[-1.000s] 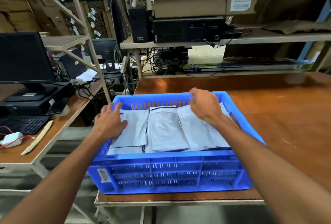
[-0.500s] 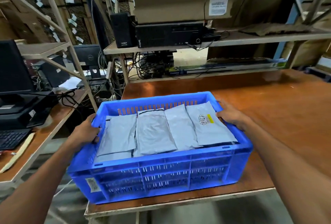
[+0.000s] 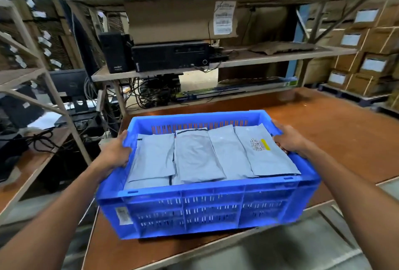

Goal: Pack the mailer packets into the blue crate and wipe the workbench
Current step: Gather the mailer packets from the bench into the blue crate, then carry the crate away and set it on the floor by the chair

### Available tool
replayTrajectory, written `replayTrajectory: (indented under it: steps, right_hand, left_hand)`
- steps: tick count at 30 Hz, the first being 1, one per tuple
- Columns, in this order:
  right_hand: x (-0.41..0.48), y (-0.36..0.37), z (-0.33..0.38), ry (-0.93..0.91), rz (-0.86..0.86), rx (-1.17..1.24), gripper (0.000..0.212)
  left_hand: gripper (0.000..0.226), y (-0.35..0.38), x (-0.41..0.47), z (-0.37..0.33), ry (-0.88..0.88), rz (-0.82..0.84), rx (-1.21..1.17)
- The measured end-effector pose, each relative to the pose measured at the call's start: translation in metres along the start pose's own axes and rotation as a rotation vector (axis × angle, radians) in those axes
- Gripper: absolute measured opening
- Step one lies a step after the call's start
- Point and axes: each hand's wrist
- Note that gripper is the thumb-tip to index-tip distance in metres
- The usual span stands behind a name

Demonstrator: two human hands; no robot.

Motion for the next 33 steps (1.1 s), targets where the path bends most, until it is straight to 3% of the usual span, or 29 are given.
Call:
replayTrajectory:
  steps: [7, 12, 14, 16, 20, 25, 33]
  right_hand:
    - [-0.111, -0.142, -0.087, 0.107, -0.31, -0.039, 0.064]
    - [-0.236, -0.233, -0.187, 0.295, -0.515, -0.033, 0.045]
    - [-0.294, -0.268, -0.235, 0.393, -0.561, -0.063, 0.068]
    - [-0.354, -0.297, -0.284, 0.468, -0.604, -0.032, 0.066]
    - [-0.493, -0.345, -0.366, 0.621, -0.722, -0.01, 0.064]
    - [-0.609, -0.37, -0.435, 0.754, -0.829, -0.061, 0.066]
    - [-0.711, -0.372, -0.563, 1.037, -0.829, -0.067, 0.073]
  left_hand:
    - [0.073, 0.139, -0.01, -0.102, 0.195, 0.257, 0.056]
    - [0.068, 0.273, -0.106, -0.183, 0.363, 0.43, 0.08]
    - [0.05, 0.332, -0.158, -0.206, 0.402, 0.538, 0.023]
    - [0.034, 0.386, -0.207, -0.221, 0.428, 0.641, 0.014]
    - [0.063, 0.5, -0.325, -0.241, 0.585, 0.842, 0.04]
    - [0.039, 0.589, -0.437, -0.248, 0.611, 0.97, 0.05]
    - [0.052, 0.722, -0.552, -0.225, 0.641, 1.17, 0.122]
Point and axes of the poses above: each hand's wrist, its own x-axis towards the middle knuckle, its own y-axis out of the palm, z = x × y, and after that the axes turned 5 degrees about -x, right-handed
